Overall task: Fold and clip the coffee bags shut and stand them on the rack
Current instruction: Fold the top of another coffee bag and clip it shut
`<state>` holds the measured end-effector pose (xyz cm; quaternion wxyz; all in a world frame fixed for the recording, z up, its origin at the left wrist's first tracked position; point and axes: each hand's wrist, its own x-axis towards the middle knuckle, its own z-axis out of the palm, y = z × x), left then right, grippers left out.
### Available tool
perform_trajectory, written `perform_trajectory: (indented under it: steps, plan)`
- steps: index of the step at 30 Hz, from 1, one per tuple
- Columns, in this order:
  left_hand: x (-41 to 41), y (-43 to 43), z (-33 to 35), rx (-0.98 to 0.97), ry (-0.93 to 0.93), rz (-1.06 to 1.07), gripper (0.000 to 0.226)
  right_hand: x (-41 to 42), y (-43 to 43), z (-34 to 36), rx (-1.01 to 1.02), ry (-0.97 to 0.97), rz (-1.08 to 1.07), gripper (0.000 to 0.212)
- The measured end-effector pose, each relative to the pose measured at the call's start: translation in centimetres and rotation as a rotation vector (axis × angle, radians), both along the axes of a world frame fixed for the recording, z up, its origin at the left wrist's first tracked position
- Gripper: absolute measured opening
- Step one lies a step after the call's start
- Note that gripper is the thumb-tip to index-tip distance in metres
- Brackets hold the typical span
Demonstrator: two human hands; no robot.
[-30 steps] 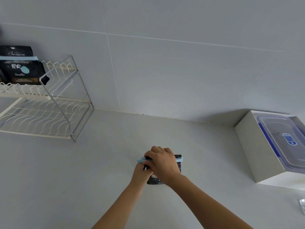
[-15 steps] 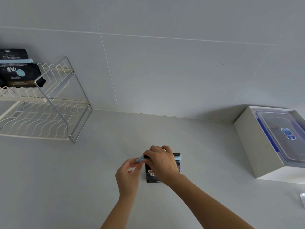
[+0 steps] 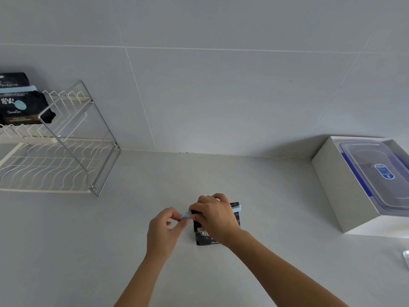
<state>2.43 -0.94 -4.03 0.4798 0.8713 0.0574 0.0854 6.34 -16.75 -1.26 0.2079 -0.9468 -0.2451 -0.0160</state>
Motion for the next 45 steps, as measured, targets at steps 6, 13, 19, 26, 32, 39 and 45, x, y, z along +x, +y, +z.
perform_trajectory:
  steps: [6,13,19,26,32,39,45]
  plan:
    - [1.5,1.9,0.9,0.063,0.131,-0.241,0.023,0.1,-0.1,0.0,-0.01,0.002,0.045,0.028]
    - [2.2,2.7,1.6,0.12,0.234,-0.403,0.017,0.2,-0.3,0.3,-0.009,0.016,0.119,0.023]
    - [2.4,3.0,2.2,0.137,0.253,-0.493,0.021,0.0,-0.4,0.4,-0.008,0.029,0.146,0.022]
    - [2.1,3.1,2.2,0.154,0.233,-0.499,0.018,-0.4,-0.5,0.3,-0.026,-0.006,0.156,0.025]
    - [1.5,2.5,2.0,0.19,0.15,-0.431,0.022,-0.6,-0.4,0.0,-0.064,-0.071,0.123,0.028]
    - [1.5,2.7,2.3,0.16,0.219,-0.474,0.02,-0.1,-0.8,0.8,-0.045,0.036,0.187,0.027]
    - [1.6,3.1,3.1,0.322,0.294,-0.476,0.016,-0.3,-0.3,0.5,-0.003,0.051,0.083,0.025]
